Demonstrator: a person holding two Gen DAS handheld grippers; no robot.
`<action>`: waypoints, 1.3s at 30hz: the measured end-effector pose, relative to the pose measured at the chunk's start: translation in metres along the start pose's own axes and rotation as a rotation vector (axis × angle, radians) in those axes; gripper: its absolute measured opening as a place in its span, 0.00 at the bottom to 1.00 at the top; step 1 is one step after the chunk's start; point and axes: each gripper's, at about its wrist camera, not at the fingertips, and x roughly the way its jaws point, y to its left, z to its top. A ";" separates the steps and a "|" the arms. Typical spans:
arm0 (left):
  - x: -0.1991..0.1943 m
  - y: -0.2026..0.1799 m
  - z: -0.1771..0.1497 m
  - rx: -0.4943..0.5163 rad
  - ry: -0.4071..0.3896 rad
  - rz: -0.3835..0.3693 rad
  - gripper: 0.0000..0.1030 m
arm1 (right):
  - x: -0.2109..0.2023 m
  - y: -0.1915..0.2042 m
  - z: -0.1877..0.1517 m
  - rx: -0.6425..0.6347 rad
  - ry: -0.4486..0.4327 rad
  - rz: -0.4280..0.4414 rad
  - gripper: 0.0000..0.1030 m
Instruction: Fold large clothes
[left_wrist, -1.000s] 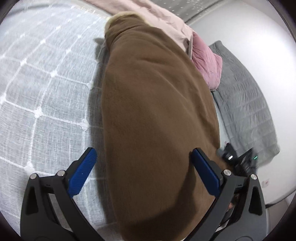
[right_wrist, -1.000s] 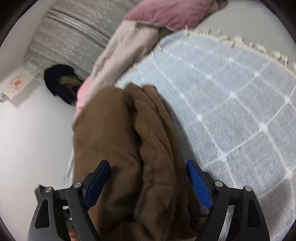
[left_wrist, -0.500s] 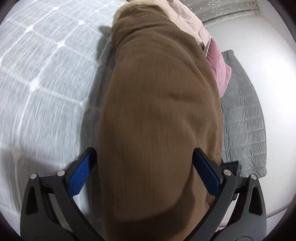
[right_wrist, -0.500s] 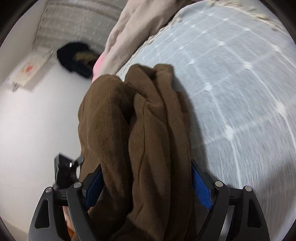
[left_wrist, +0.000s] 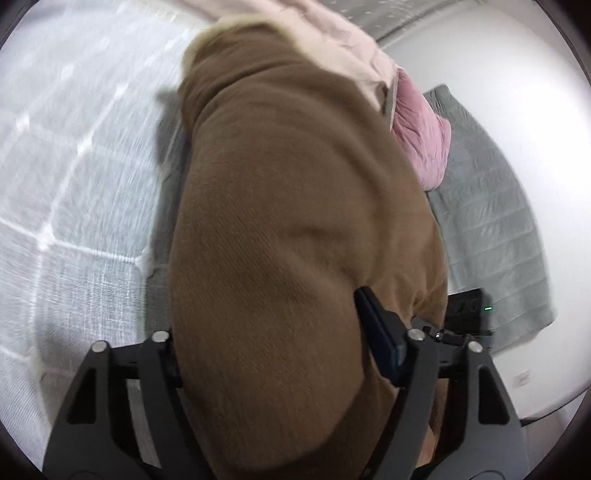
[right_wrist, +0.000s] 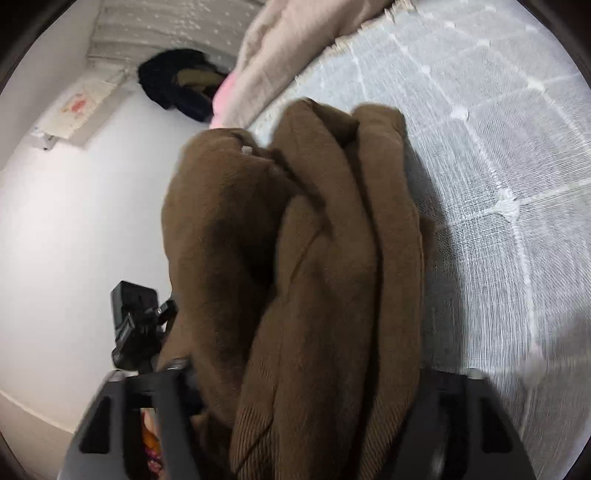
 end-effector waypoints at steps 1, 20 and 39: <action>-0.002 -0.009 0.000 0.021 -0.009 0.009 0.69 | -0.008 0.004 -0.006 -0.017 -0.026 0.006 0.43; 0.105 -0.141 0.035 0.214 0.112 0.192 0.76 | -0.157 -0.034 -0.013 0.202 -0.277 -0.441 0.58; 0.086 -0.142 -0.056 0.309 0.125 0.112 0.88 | -0.132 0.020 -0.070 -0.085 -0.221 -0.821 0.55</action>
